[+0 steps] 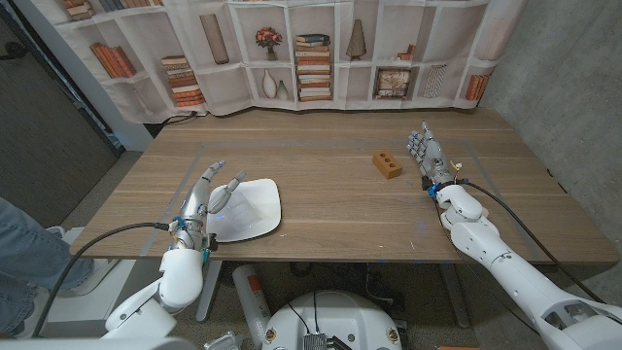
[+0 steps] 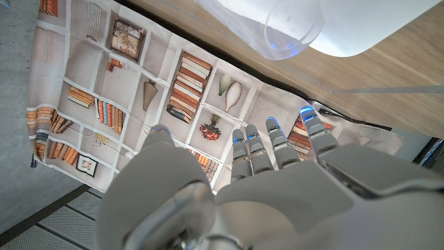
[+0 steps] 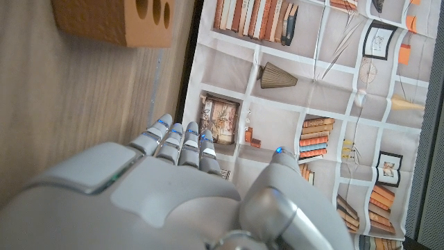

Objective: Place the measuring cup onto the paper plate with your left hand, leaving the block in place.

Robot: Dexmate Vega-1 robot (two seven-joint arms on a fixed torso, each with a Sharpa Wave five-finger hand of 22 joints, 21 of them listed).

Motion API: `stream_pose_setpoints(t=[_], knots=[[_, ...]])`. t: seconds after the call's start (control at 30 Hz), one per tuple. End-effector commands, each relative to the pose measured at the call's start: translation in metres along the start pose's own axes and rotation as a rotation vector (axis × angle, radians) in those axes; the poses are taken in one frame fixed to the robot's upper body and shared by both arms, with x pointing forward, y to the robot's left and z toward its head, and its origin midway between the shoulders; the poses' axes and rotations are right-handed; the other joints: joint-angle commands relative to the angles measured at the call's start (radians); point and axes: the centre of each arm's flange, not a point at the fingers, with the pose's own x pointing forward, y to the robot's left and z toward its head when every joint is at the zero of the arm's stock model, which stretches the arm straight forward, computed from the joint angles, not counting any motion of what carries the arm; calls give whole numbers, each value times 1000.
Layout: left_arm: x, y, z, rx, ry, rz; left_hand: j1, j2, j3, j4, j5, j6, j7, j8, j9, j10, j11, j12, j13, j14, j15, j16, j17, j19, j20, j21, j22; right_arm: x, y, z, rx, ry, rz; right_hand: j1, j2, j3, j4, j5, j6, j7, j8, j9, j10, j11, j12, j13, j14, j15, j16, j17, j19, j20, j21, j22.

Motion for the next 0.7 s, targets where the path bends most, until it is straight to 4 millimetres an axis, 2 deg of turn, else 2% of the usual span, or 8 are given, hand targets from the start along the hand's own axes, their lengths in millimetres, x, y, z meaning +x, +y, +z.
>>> stream_pose_setpoints(t=[0.03, 0.7], knots=[[2, 11, 8, 4, -26, -5, -2, 9, -2, -2, 13, 21, -2, 8, 1, 14, -5, 10, 0, 13, -3, 5, 1, 2, 5, 7, 4, -2, 2, 6, -12, -13, 4, 5, 7, -6, 0, -4, 9, -1, 1, 2, 6, 1, -3, 6, 7, 1, 1, 4, 4, 5, 4, 6], [13, 19, 22, 21, -68, -27, 2, 15, -3, -2, 21, 39, 2, 12, 0, 22, -8, 12, -4, 17, -3, 7, -1, 2, 5, 9, 4, -1, 5, 23, -31, -46, 11, 5, 8, -7, 0, -5, 11, 1, 1, 2, 8, 3, -2, 6, 7, 1, 1, 4, 4, 4, 4, 6]])
